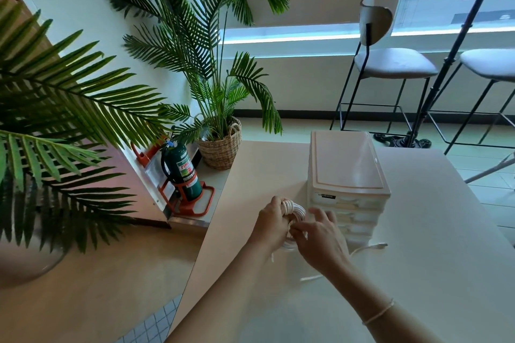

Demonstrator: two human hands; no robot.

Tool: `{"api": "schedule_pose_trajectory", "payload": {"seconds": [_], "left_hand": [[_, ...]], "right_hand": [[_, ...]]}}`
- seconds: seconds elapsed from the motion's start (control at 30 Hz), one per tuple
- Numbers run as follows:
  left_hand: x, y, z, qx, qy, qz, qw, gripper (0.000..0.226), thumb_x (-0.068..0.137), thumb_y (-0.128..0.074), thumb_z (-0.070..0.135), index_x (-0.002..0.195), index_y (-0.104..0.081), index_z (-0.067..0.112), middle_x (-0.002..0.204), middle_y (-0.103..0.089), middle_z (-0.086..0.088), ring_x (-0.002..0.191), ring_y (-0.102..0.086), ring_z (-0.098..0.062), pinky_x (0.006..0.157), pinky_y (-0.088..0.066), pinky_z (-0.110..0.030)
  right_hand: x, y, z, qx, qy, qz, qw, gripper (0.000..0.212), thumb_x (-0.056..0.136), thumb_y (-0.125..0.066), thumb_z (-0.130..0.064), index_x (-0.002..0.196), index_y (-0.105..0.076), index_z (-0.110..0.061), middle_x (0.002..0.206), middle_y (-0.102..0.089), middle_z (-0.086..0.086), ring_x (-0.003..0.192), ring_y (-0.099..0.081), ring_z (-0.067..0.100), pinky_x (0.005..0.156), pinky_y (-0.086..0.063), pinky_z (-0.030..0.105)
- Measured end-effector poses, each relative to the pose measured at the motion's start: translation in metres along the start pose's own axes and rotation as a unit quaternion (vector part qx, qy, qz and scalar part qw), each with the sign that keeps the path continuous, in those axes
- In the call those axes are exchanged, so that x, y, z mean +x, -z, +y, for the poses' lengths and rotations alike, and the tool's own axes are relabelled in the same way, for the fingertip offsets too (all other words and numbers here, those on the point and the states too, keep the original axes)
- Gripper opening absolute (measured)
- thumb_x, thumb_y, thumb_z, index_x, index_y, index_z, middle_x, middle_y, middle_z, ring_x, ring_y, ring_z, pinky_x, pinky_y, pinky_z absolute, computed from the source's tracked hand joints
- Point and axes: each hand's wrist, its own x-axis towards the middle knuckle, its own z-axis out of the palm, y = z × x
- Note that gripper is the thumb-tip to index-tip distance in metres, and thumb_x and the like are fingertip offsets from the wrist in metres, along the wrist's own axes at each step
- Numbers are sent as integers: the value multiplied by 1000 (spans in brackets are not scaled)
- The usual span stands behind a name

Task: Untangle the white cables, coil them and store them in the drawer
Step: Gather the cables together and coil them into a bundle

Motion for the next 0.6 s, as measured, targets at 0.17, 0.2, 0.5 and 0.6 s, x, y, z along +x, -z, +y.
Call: {"api": "schedule_pose_trajectory", "payload": {"seconds": [0.17,0.2,0.5,0.6], "left_hand": [[2,0,-3,-56,53,-25,997,33,90,-54,12,123,-49,9,119,-61,-8,112,-56,-23,78,-38,-20],[3,-1,-5,-84,67,-34,994,33,89,-58,16,121,-50,12,117,-62,-6,110,-57,-21,78,-40,-19],[-3,-2,-17,-283,91,-88,951,22,81,-69,28,95,-55,19,101,-64,-9,91,-60,-19,90,-50,-39],[-5,-2,-17,-272,63,-86,956,26,83,-67,32,105,-53,27,104,-62,-4,97,-59,-18,94,-48,-37]], "right_hand": [[5,-9,-11,-13,-49,-36,998,30,91,-43,-29,109,-67,-26,120,-48,4,116,-39,24,94,-38,32],[6,-11,-11,-14,-56,-38,998,30,90,-43,-28,106,-68,-24,117,-50,3,116,-40,25,93,-37,32],[9,-7,-11,78,-54,-79,992,23,89,-50,-22,99,-69,-12,76,-56,4,109,-46,24,88,-35,28],[6,-2,-13,163,-93,-77,979,16,84,-55,-21,73,-64,-13,64,-41,-6,89,-51,20,72,-38,27]]}}
